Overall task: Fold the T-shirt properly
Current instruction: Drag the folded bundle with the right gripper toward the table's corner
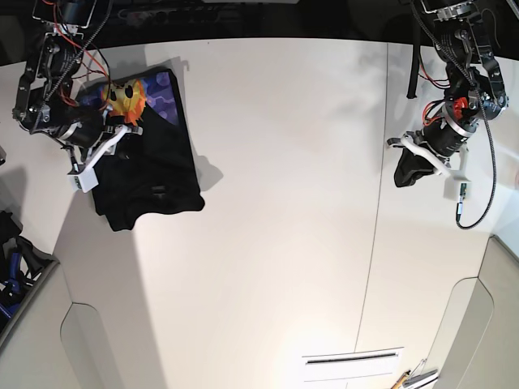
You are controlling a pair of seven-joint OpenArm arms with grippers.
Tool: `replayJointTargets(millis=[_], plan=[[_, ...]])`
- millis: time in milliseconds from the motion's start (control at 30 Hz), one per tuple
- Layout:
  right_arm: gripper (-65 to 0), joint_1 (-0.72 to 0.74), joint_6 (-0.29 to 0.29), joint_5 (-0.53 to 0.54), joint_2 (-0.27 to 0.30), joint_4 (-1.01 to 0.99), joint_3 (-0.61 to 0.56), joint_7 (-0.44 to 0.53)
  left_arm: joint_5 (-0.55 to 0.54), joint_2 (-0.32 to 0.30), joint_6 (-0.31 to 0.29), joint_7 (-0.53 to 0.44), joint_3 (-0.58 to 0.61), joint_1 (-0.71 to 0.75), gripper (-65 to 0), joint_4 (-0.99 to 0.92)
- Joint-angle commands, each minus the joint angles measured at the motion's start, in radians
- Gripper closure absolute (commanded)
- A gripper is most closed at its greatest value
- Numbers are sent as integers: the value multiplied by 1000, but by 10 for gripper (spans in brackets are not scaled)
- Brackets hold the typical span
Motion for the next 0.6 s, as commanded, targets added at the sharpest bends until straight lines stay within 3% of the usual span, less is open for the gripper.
replayJointTargets(millis=[0,267,567], plan=[[0,-19,-11,-50,24,5,26,-38,-21,-9,-7,-10,-3,-11,0,18],[0,-78,-11,10,44,5,181,-37,-43,-9,-7,-3,-3,-11,0,18],[0,31,20,124,44,131,248,-36,-58,-24,-7,-3,-3,-31,0,18]])
